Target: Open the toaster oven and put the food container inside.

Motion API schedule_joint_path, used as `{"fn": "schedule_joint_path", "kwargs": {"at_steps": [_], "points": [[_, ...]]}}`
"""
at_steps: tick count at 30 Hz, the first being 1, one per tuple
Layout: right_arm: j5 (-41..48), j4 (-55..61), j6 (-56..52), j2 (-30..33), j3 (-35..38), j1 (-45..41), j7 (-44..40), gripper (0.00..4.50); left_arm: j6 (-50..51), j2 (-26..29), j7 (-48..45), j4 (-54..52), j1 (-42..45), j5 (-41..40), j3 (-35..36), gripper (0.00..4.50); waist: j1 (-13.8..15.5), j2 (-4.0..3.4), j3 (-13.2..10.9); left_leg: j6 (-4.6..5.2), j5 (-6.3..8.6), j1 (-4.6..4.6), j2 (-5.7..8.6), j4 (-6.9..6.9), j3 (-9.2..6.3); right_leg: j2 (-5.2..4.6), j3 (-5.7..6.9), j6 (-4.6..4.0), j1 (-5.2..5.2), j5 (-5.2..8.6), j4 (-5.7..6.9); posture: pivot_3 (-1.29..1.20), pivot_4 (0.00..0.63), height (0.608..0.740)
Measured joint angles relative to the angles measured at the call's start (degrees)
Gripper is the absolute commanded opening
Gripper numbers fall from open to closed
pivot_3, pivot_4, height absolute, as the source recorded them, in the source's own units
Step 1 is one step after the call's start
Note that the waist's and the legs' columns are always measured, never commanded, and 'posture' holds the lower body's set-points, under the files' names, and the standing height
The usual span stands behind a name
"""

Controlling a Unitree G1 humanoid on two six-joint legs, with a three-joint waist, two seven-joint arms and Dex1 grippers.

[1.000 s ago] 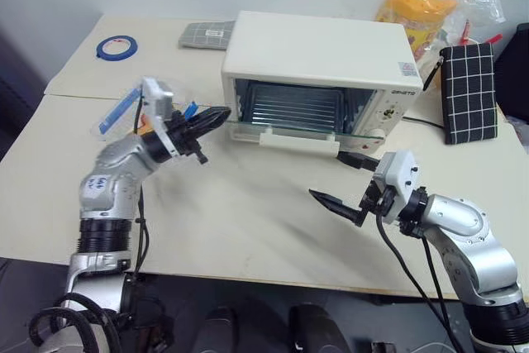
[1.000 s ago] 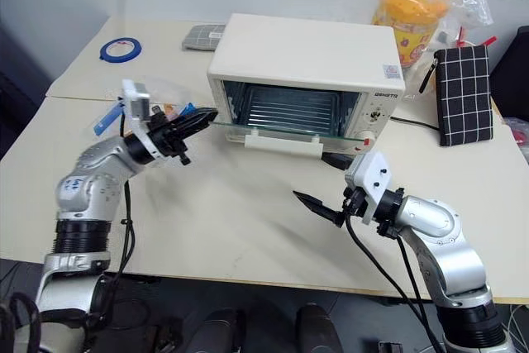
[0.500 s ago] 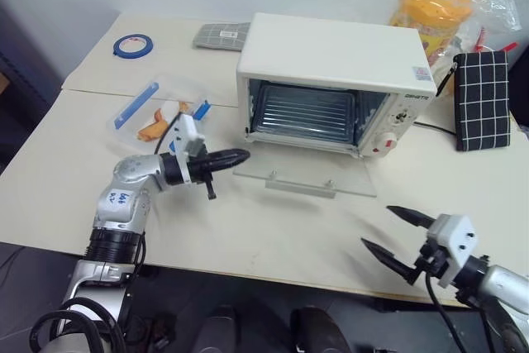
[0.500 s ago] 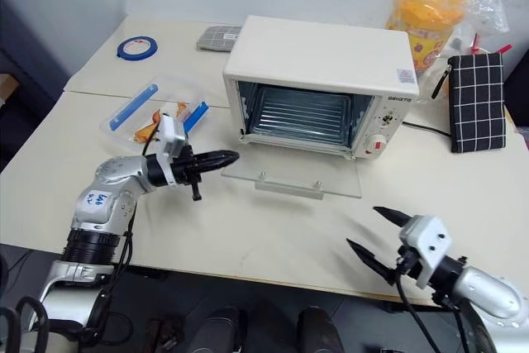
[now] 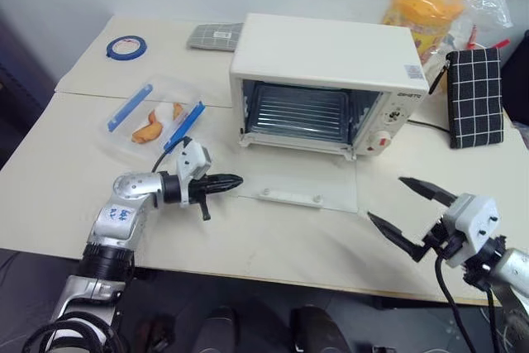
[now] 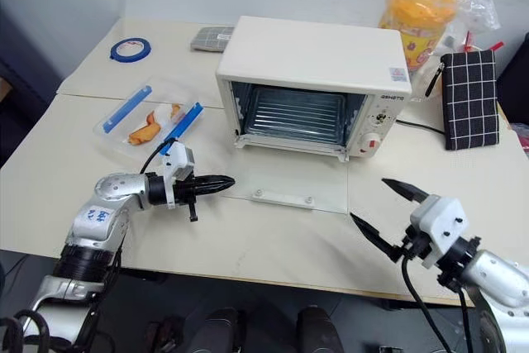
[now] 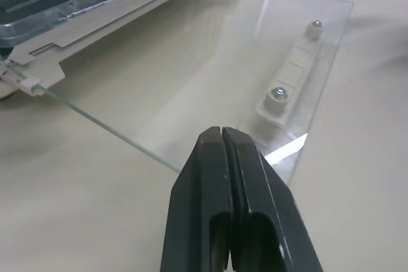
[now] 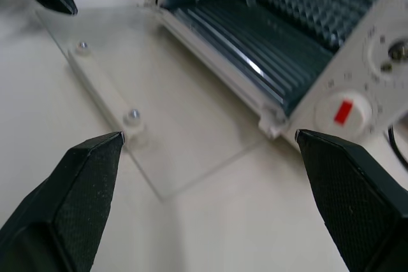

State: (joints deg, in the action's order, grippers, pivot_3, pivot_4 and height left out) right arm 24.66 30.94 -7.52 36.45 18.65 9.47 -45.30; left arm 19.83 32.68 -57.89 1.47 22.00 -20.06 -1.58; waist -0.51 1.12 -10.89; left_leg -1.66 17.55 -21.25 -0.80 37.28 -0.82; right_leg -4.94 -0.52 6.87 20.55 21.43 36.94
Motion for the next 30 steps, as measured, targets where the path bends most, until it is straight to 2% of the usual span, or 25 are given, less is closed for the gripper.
{"fn": "schedule_joint_path", "kwargs": {"at_steps": [3,7,11,14,18,21,25,28,30], "points": [[0.33,-0.65,-1.47,0.1,-4.62,-7.63,-0.43,4.5,3.61,0.96,2.65,-7.31,-7.82,-4.01,5.61,1.17,-0.23,0.0,0.0,-0.03,-0.01,-0.05,-0.03,-0.03,-0.14,-0.13,0.02,-0.09,0.03,0.05,0.02,0.0,0.15,0.74],[1.23,-4.87,-0.9,0.03,-9.46,-16.55,-4.1,4.5,9.72,2.18,9.74,-18.26,-20.43,-12.34,24.38,2.32,-1.25,0.02,-0.02,-0.01,0.01,-0.03,-0.03,-0.1,-0.16,-0.26,0.07,-0.12,0.01,0.06,-0.03,0.0,0.15,0.74],[1.13,-9.51,1.67,-0.93,-12.68,-20.28,-7.7,4.5,17.19,2.32,17.63,-24.03,-31.65,-17.0,39.72,3.49,-1.1,0.02,-0.02,0.24,0.15,-0.03,0.08,-0.07,-0.16,-0.38,0.08,-0.13,-0.04,0.07,-0.08,0.0,0.15,0.74],[1.1,-12.32,3.5,-1.78,-14.59,-21.93,-9.87,4.5,18.47,1.48,20.31,-25.13,-37.1,-18.36,46.43,4.46,-0.8,0.05,-0.02,0.3,0.18,-0.03,0.16,-0.04,-0.2,-0.48,0.15,-0.13,-0.1,0.07,-0.1,0.0,0.15,0.74],[1.12,-13.45,5.05,-2.58,-16.12,-22.66,-11.57,4.5,19.74,0.95,23.31,-25.46,-38.47,-21.45,50.54,4.49,-0.12,0.05,-0.02,0.36,0.22,-0.02,0.2,-0.06,-0.22,-0.52,0.16,-0.15,-0.11,0.06,-0.12,0.0,0.15,0.74],[1.23,-13.57,5.09,-2.64,-16.08,-22.84,-12.09,4.5,23.74,0.93,28.03,-25.56,-35.89,-24.96,50.51,4.49,0.06,0.05,-0.02,0.34,0.23,-0.02,0.19,-0.09,-0.24,-0.51,0.17,-0.15,-0.1,0.06,-0.15,0.0,0.15,0.74],[1.6,-13.22,4.63,-2.45,-16.11,-23.39,-12.84,4.5,43.45,4.09,47.86,-23.5,-18.08,-32.28,49.84,4.49,0.53,0.07,-0.01,0.27,0.18,-0.04,0.24,-0.06,-0.38,-0.5,0.27,-0.15,-0.07,0.06,-0.01,0.0,0.15,0.74],[1.87,-12.99,3.7,-2.23,-16.13,-23.13,-12.97,4.5,57.18,0.37,64.74,-17.85,1.19,-32.57,50.59,4.49,0.42,0.16,0.03,-0.01,0.02,-0.06,0.31,-0.01,-0.29,-0.41,0.46,-0.09,-0.02,0.03,0.04,0.0,0.15,0.74],[1.95,-12.86,3.38,-2.18,-15.99,-22.85,-12.8,4.5,62.12,-1.74,69.56,-15.81,7.06,-31.82,51.29,4.49,0.06,0.19,0.04,-0.01,0.02,-0.07,0.31,-0.02,-0.11,-0.38,0.52,-0.05,0.03,0.01,0.15,0.0,0.15,0.74]]}}
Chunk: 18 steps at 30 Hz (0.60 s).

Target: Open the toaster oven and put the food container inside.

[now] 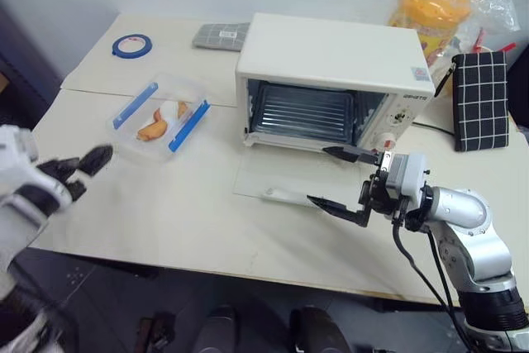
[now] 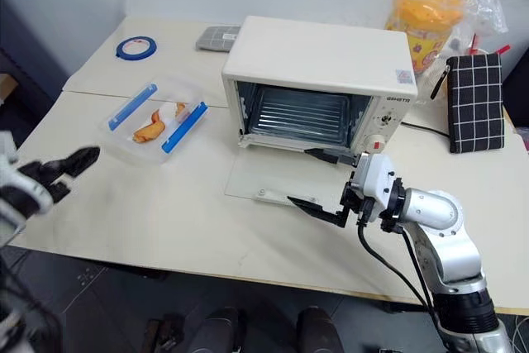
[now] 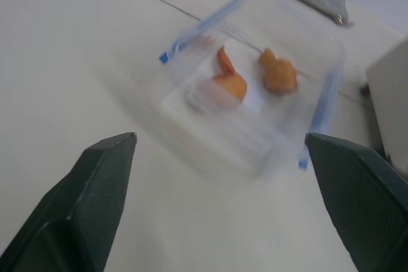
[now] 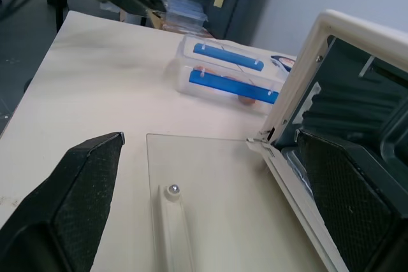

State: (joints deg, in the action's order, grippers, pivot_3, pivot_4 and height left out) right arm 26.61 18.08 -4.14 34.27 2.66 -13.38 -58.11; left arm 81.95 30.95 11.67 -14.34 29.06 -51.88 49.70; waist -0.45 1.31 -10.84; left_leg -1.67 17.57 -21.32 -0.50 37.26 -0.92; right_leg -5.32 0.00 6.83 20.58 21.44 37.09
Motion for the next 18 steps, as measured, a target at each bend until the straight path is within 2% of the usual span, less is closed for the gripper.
{"fn": "schedule_joint_path", "kwargs": {"at_steps": [3,5,10,18], "points": [[0.33,1.37,-1.42,-0.01,-0.01,0.61,0.97,4.5,8.62,-4.6,8.01,8.14,13.93,6.03,1.93,4.49,-0.06,0.12,-0.05,-0.03,-0.01,-0.15,0.0,0.03,0.01,0.03,0.11,0.02,0.13,-0.01,0.02,0.0,0.15,0.74],[0.51,3.05,-1.86,-0.01,-0.09,0.74,1.16,4.5,9.98,-4.93,9.65,12.7,17.64,8.53,1.99,4.49,-0.4,0.12,-0.05,-0.05,-0.01,-0.15,-0.02,-0.04,0.1,0.01,0.17,0.02,0.18,-0.01,0.01,0.0,0.15,0.74],[0.55,5.42,-2.59,0.05,0.04,3.12,1.85,4.5,6.15,-2.91,9.97,25.42,20.9,17.42,0.86,4.49,-0.93,0.18,-0.08,-0.18,-0.06,-0.17,-0.07,-0.03,0.07,-0.07,0.58,0.02,0.29,-0.01,-0.01,0.0,0.15,0.74],[1.36,8.82,-3.61,1.08,2.1,6.2,3.47,4.5,4.1,-1.89,6.64,31.03,23.56,22.84,-4.4,4.49,-0.67,0.2,-0.08,-0.28,-0.13,-0.12,-0.04,0.08,0.04,-0.1,0.58,0.02,0.24,-0.01,0.05,0.0,0.15,0.74]]}}
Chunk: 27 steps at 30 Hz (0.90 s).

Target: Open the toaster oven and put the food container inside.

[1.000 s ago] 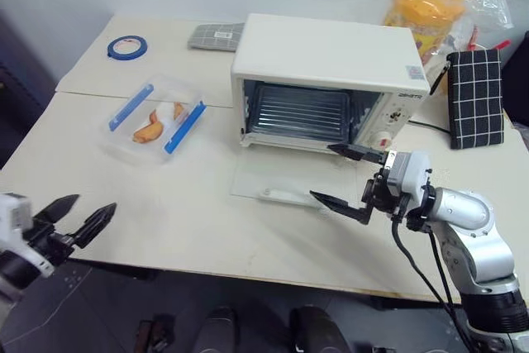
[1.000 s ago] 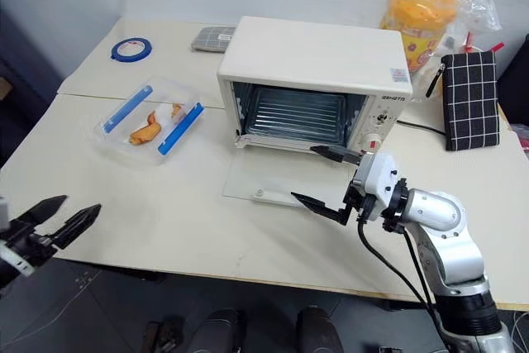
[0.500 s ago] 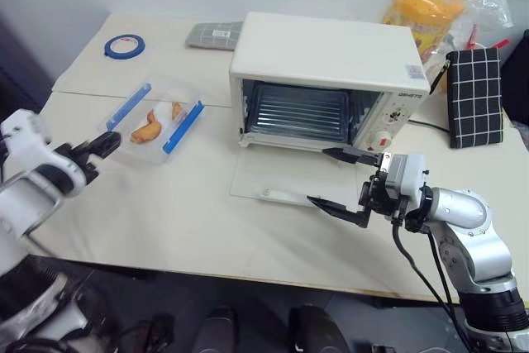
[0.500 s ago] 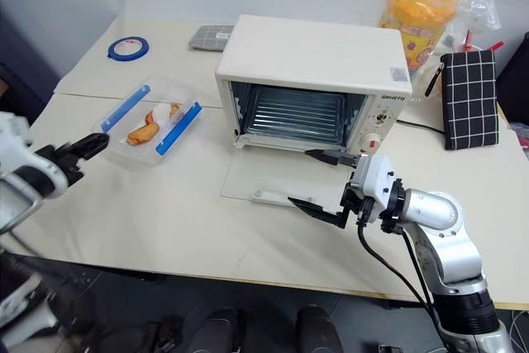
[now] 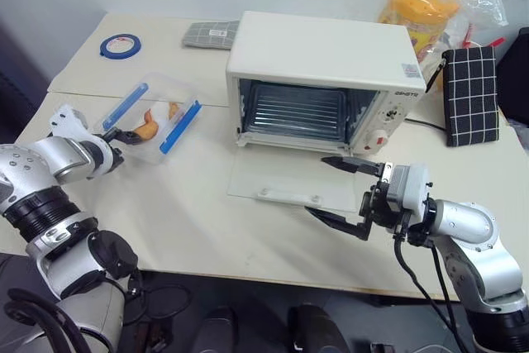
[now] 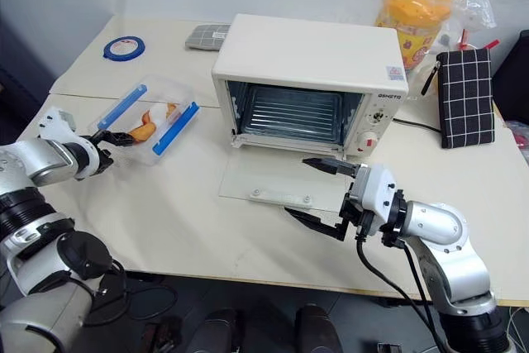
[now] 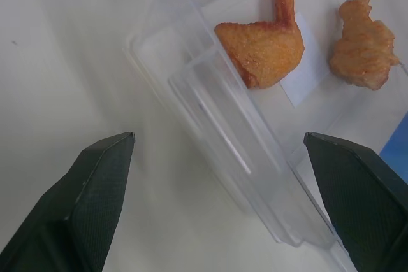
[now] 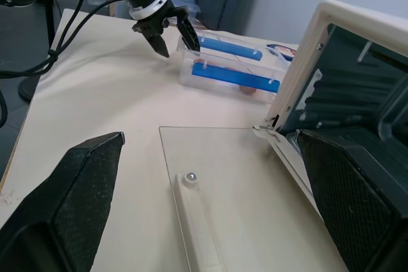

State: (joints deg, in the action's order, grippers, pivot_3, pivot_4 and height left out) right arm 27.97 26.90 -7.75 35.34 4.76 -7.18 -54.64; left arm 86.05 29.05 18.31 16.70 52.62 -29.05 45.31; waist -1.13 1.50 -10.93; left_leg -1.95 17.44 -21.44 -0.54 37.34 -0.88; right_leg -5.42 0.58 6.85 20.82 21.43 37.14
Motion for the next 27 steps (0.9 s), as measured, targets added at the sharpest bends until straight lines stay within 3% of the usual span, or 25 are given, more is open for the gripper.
{"fn": "schedule_joint_path", "kwargs": {"at_steps": [4,8,16,23,27], "points": [[3.14,1.32,-0.96,-1.82,0.93,-0.32,2.79,4.5,-0.81,1.05,-3.01,1.93,0.54,2.05,-4.13,3.73,-0.09,0.0,0.0,-0.04,-0.02,-0.01,-0.05,-0.06,0.0,0.01,0.0,0.0,0.07,0.0,0.02,0.0,0.15,0.74],[5.49,3.24,-0.78,-4.98,0.92,-0.18,5.28,4.5,-2.02,1.2,-4.73,2.37,0.74,3.95,-6.69,2.69,-0.26,0.0,0.0,-0.04,-0.02,-0.08,-0.04,-0.06,0.1,-0.02,0.01,0.0,0.26,0.0,0.38,0.0,0.15,0.74],[5.14,3.41,0.85,-5.01,0.71,1.52,5.27,4.5,-3.27,1.36,-6.0,3.02,0.88,6.91,-7.15,0.46,-0.28,0.0,0.0,-0.03,-0.02,-0.08,-0.05,-0.03,0.31,-0.02,0.0,0.0,0.48,0.0,0.42,0.0,0.15,0.74],[5.15,2.54,1.36,-4.13,1.89,2.52,4.72,4.5,-5.37,4.16,-7.12,4.96,1.05,9.56,-8.19,0.29,-0.37,0.05,-0.02,-0.03,-0.03,-0.09,-0.1,-0.04,0.51,-0.04,-0.06,0.0,0.67,0.0,0.57,0.0,0.15,0.74],[5.14,2.18,1.39,-3.94,2.47,3.28,4.72,4.5,-6.36,10.1,-10.91,7.32,1.03,10.43,-10.85,0.29,-0.41,0.09,-0.05,-0.03,-0.03,-0.1,-0.13,-0.11,0.52,-0.03,-0.06,-0.01,0.7,0.0,0.61,0.0,0.15,0.74]]}}
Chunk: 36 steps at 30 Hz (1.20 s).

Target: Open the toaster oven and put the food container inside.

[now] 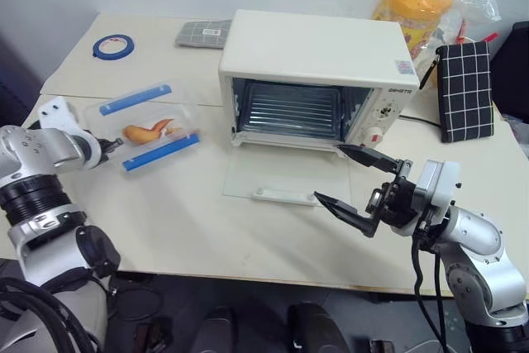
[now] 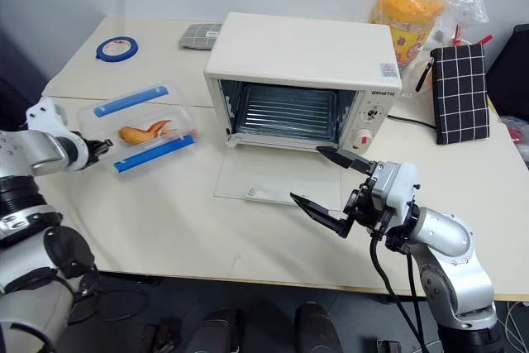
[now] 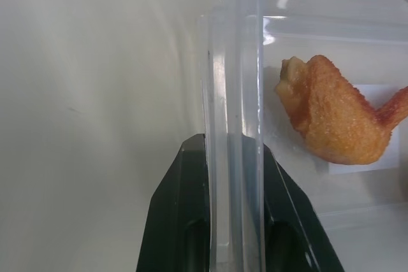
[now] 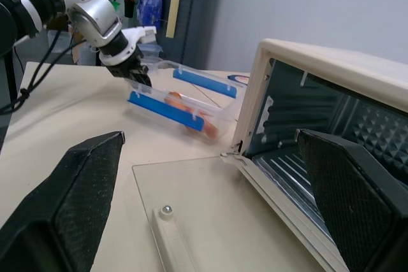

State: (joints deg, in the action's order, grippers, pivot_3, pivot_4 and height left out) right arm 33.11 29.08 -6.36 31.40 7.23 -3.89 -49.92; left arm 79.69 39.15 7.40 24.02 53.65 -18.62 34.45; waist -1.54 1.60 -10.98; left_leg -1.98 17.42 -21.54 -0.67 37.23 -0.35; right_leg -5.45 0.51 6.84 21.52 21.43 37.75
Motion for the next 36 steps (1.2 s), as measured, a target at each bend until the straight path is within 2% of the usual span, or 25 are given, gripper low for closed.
{"fn": "schedule_joint_path", "kwargs": {"at_steps": [2,4,8,11,14,17,23,26,31,36], "points": [[0.01,-0.01,0.0,0.1,0.06,0.22,-0.01,4.5,-0.47,3.93,-3.37,1.42,-0.03,0.1,-2.69,0.29,-0.01,0.02,-0.01,0.0,0.0,-0.01,0.01,-0.01,0.04,0.0,0.01,0.0,0.02,0.0,-0.01,0.0,0.15,0.74],[0.03,-0.02,-0.01,1.18,0.62,1.04,-0.18,4.5,-0.49,11.41,-11.21,2.49,-0.35,-0.37,-8.75,0.29,-0.02,0.1,-0.05,0.0,0.0,-0.03,0.02,-0.03,0.04,0.01,0.0,0.0,0.03,0.0,0.01,0.0,0.15,0.74],[-0.11,-0.39,0.28,3.05,3.21,3.13,-1.19,4.5,-0.94,21.97,-25.25,3.14,-0.64,-1.55,-18.33,0.29,0.09,0.11,-0.05,0.04,0.02,-0.02,0.09,-0.05,0.08,0.02,-0.02,-0.03,-0.01,0.02,-0.04,0.0,0.15,0.74],[-0.5,-1.28,1.33,4.53,6.07,5.58,-2.23,4.5,0.76,24.75,-32.32,0.9,-0.16,-3.13,-24.17,0.29,1.06,0.16,-0.08,0.11,0.02,-0.03,0.14,0.0,0.06,0.01,-0.02,-0.05,-0.03,0.02,-0.13,0.0,0.15,0.74],[-0.39,-2.11,1.38,4.92,9.4,8.01,-2.18,4.5,5.77,24.95,-37.02,-4.64,0.11,-6.49,-27.32,0.29,1.71,0.18,-0.08,0.19,0.04,-0.04,0.16,0.05,0.05,-0.07,-0.12,-0.05,-0.06,0.02,-0.11,0.0,0.15,0.74],[-0.49,-2.14,1.53,5.05,10.6,11.06,-2.86,4.5,10.66,22.63,-38.34,-10.58,0.55,-9.2,-28.9,0.29,1.58,0.17,-0.08,0.21,0.05,-0.06,0.16,0.03,0.07,-0.06,-0.3,-0.04,-0.05,0.02,-0.06,0.0,0.15,0.74],[-0.97,-1.85,1.99,5.05,11.6,13.19,-2.07,4.5,12.86,11.98,-33.8,-16.85,1.54,-17.33,-30.09,0.29,1.0,0.18,-0.09,0.19,0.06,-0.04,0.03,0.1,0.19,-0.04,-0.35,-0.04,0.02,0.02,0.02,0.0,0.15,0.74],[-1.04,-0.28,1.98,5.04,12.33,15.01,-1.05,4.5,12.92,7.29,-28.38,-18.46,1.69,-20.08,-30.02,0.29,0.94,0.17,-0.08,0.18,0.05,-0.01,0.01,0.09,0.2,-0.02,-0.34,-0.04,0.03,0.02,0.06,0.0,0.15,0.74],[-1.07,3.5,2.0,4.36,13.77,18.05,1.53,4.5,13.6,-5.71,-15.53,-18.83,1.45,-22.15,-27.26,0.29,1.63,0.17,-0.09,0.25,0.09,-0.05,0.09,0.34,0.2,-0.03,-0.34,-0.01,0.0,0.0,0.06,0.0,0.15,0.74],[-1.43,5.21,2.0,3.42,13.82,19.98,3.64,4.5,13.67,-13.23,-5.71,-18.55,1.46,-23.76,-23.01,0.29,2.92,0.18,-0.09,0.32,0.12,-0.1,0.23,0.54,0.14,-0.03,-0.3,0.01,-0.06,-0.01,0.09,0.0,0.15,0.74]]}}
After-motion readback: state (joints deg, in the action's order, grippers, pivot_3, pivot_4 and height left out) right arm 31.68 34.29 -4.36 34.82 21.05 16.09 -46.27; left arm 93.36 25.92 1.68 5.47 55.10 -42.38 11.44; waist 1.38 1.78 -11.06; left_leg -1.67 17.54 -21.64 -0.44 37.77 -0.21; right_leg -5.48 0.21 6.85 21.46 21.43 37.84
